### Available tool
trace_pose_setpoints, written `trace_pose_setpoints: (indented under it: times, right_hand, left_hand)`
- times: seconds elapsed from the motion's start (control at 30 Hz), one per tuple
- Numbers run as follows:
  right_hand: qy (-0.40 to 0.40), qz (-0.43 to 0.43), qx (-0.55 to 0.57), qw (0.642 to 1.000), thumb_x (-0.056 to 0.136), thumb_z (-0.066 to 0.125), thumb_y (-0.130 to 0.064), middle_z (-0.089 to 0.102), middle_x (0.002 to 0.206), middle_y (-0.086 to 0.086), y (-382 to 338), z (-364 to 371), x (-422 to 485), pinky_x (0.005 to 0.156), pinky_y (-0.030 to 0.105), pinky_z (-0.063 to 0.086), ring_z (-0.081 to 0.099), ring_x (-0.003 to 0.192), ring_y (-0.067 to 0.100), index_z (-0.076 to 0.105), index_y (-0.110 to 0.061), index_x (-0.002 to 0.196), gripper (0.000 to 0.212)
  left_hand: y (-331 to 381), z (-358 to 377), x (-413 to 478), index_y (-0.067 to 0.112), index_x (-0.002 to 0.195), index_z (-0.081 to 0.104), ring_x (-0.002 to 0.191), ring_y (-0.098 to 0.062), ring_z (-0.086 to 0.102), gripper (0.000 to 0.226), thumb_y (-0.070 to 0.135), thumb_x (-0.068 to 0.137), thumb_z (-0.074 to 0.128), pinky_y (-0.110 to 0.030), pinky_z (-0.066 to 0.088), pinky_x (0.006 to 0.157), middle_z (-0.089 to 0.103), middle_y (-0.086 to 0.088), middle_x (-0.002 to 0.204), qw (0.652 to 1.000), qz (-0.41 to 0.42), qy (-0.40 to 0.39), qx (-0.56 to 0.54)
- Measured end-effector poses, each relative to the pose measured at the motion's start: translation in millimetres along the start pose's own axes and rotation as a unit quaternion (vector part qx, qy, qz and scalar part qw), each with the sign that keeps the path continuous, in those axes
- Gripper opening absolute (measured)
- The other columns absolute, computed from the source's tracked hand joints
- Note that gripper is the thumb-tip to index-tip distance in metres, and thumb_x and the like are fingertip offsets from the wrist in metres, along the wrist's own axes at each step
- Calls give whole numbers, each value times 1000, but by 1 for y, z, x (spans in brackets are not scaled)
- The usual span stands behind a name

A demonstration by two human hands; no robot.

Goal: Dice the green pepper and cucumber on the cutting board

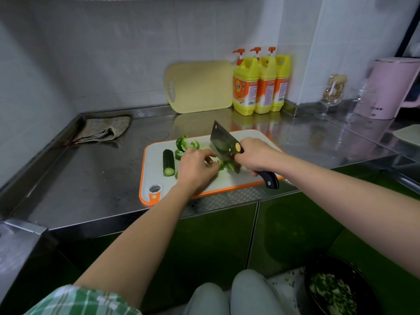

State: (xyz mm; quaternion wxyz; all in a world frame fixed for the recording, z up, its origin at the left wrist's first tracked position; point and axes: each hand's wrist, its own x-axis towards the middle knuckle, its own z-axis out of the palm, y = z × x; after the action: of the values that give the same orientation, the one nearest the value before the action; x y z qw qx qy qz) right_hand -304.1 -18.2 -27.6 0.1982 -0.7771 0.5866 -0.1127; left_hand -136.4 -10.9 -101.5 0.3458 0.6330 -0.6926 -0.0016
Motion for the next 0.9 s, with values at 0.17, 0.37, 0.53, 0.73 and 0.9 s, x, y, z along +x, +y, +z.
trace_pose_setpoints:
  times: [0.17,0.37,0.53,0.73,0.9]
  right_hand:
    - [-40,5,-61,997,91,43,-5,56,56,15,-10,1,-10,40,18,40,54,39,22,48,-5,80,12]
    - [-42,10,-70,997,90,43,-4,55,56,15,-15,3,-7,38,19,40,53,40,24,49,-3,79,12]
    - [10,5,-55,998,89,46,-8,58,63,13,-12,21,2,48,28,50,61,47,26,48,-6,76,14]
    - [48,3,23,999,94,44,-12,58,70,13,0,12,3,46,25,47,60,45,25,48,-7,84,11]
    - [-24,11,-42,999,92,44,-7,57,55,14,-9,3,-9,42,20,40,56,42,22,53,-3,86,11]
  left_hand:
    - [-3,-2,-3,29,104,73,96,-19,48,25,40,82,70,-32,40,79,70,7,87,1000,7,-16,25]
    - [-1,1,-3,30,102,73,94,-20,49,22,39,81,72,-33,40,78,70,7,87,1000,2,-15,24]
    - [1,1,-3,30,97,72,95,-22,50,17,38,81,71,-35,41,79,70,6,85,999,-1,-23,26]
    - [-6,-5,-6,27,102,70,100,-22,49,35,51,76,71,-35,37,85,68,4,92,999,11,-1,51]
    - [-5,-7,-7,28,91,73,104,-24,47,27,51,78,71,-35,35,86,65,-2,95,997,-8,-21,77]
